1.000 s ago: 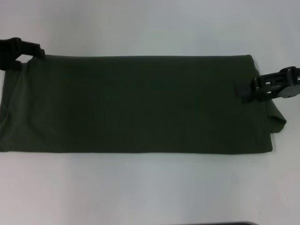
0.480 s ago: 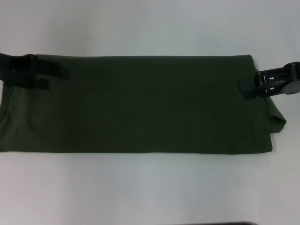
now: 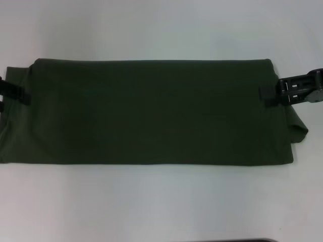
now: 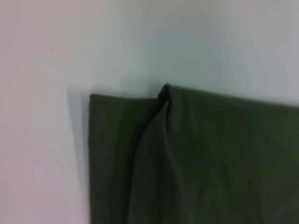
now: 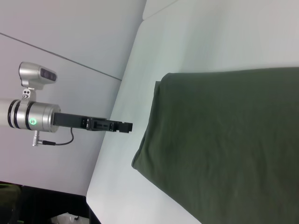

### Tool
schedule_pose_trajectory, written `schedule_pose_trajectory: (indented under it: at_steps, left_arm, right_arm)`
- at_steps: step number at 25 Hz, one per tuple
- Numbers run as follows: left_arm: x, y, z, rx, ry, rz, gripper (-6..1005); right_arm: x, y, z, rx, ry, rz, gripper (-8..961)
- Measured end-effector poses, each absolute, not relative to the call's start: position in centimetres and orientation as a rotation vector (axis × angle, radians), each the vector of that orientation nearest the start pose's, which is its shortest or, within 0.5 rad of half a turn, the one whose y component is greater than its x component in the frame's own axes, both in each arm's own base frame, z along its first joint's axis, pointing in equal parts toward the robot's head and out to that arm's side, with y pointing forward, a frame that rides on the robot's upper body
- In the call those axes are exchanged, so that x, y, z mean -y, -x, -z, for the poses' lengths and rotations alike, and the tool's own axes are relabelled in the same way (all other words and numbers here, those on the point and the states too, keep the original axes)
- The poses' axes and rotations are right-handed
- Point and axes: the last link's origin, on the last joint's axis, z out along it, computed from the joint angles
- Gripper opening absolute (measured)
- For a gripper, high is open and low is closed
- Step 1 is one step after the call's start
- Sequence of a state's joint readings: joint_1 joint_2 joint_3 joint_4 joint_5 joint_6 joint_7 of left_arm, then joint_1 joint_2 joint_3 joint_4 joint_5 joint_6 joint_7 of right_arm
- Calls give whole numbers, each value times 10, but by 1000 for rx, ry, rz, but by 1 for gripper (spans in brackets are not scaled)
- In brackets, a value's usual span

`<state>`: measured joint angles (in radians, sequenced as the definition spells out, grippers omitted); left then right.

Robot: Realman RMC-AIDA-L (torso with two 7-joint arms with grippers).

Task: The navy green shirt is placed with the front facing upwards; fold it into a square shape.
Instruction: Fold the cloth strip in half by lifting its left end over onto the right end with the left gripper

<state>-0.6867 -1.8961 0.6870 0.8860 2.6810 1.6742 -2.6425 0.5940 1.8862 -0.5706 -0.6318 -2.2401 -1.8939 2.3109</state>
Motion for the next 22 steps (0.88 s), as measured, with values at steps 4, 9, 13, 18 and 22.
schedule_pose_trajectory:
  at_steps: [4, 9, 13, 18, 22]
  left_arm:
    - [-368, 296, -100, 1821, 2074, -200, 818]
    - [-372, 304, -100, 1793, 2019, -239, 818]
    - [-372, 306, -96, 1781, 2005, -283, 819]
    - [-375, 305, -88, 1755, 1999, -323, 819]
    - [-380, 304, -79, 1752, 2006, -324, 819]
  right_arm:
    - [-315, -277, -73, -1924, 2569, -535, 851]
    - [-315, -279, -73, -1927, 2566, -536, 851]
    - [-314, -279, -73, -1931, 2562, -538, 851]
    - [-314, -280, -73, -1931, 2560, -538, 851]
    - [-313, -280, -73, -1936, 2558, -538, 851]
